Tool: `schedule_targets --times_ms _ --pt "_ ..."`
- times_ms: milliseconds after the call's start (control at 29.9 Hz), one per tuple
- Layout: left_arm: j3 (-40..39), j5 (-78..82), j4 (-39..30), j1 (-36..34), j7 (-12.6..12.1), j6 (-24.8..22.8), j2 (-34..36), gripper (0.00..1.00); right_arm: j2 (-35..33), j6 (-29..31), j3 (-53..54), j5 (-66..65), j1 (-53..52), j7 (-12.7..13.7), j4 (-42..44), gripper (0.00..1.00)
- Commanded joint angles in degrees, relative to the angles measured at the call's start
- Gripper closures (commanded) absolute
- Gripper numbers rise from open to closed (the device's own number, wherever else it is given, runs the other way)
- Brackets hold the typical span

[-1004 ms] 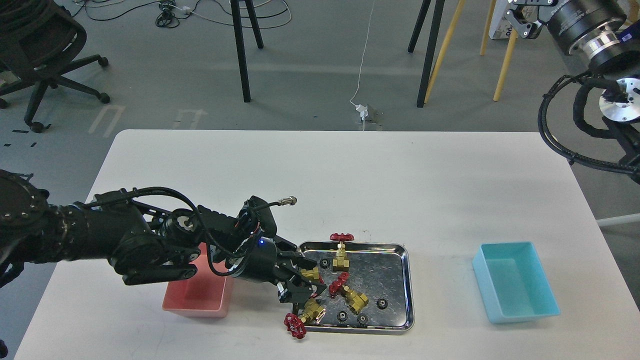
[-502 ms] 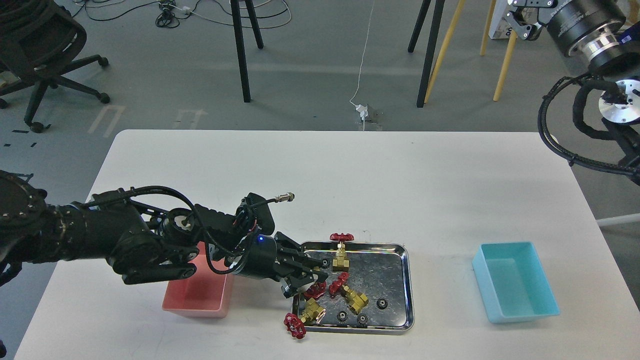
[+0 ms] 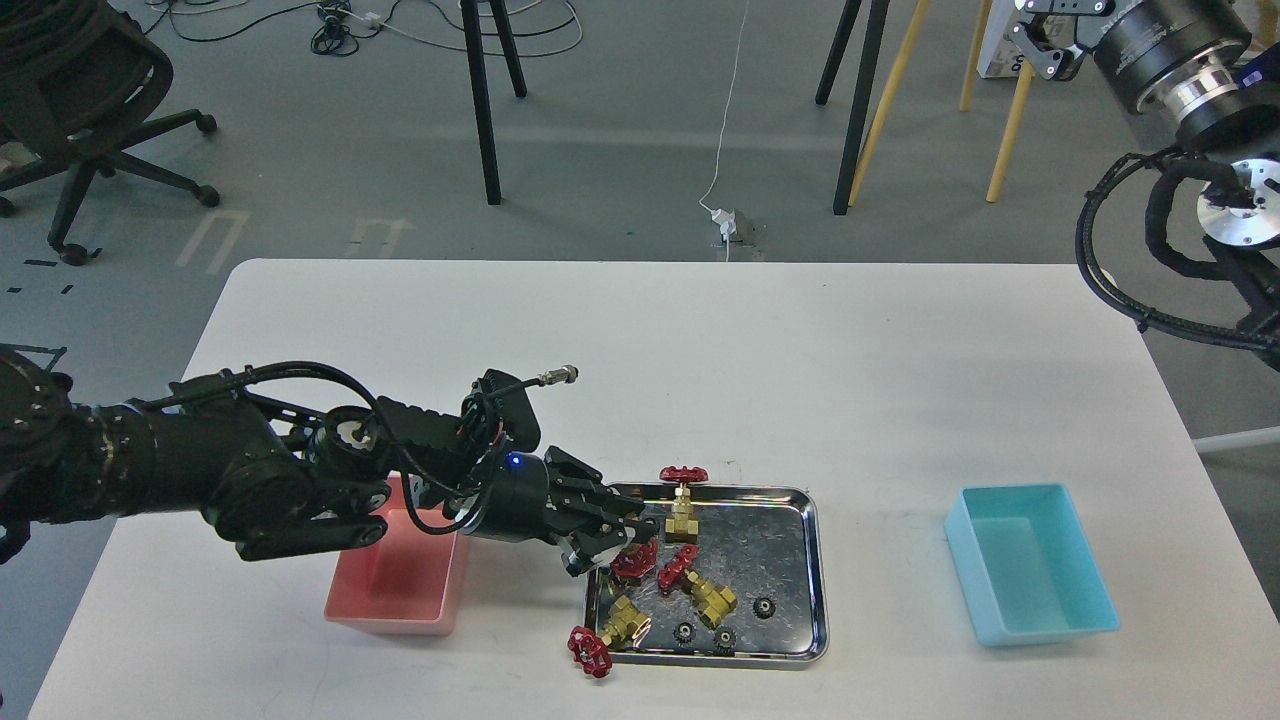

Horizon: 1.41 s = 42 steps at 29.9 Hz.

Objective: Place valve in pink box and gear in blue box
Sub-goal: 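Carry the valve over the pink box and release it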

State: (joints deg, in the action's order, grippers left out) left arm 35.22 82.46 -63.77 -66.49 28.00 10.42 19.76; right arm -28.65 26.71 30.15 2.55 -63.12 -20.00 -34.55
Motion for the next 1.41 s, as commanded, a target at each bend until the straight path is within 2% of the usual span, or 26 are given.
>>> schedule_targets --times_ms 0,167,335,603,736,1004,1372 --pt "-2.6 0.1 -2.6 -0.1 0.0 -0.2 2.8 0.88 0.0 0.0 0.1 0.0 0.0 0.0 0.1 0.01" --pt "-3.5 0.0 -3.8 -0.7 0.0 -0.3 5.1 0.89 0.1 -0.1 0.3 0.0 0.4 0.0 0.1 0.01" --pt "-7.9 -0.1 -6.7 -0.7 0.0 -0.7 9.6 0.89 1.0 -1.5 1.0 0.1 -2.4 0.0 -0.2 0.01" --pt "-10.5 0.0 -15.9 -3.6 0.0 -3.8 23.0 0.89 3.5 -3.5 0.8 0.0 -11.2 0.0 -0.2 0.01" --pt "-10.2 0.8 -20.1 -3.8 0.0 -4.1 30.4 0.89 4.0 -3.7 0.8 0.0 -11.5 0.0 -0.1 0.01" --pt "-9.5 6.4 -22.5 -2.8 0.0 -4.1 40.2 0.89 5.1 -3.7 0.9 0.0 -10.8 0.0 -0.1 0.01" --pt "-10.3 9.9 -20.0 5.7 0.0 -3.4 41.3 0.89 4.7 -3.5 1.0 0.1 -10.7 0.0 -0.1 0.01"
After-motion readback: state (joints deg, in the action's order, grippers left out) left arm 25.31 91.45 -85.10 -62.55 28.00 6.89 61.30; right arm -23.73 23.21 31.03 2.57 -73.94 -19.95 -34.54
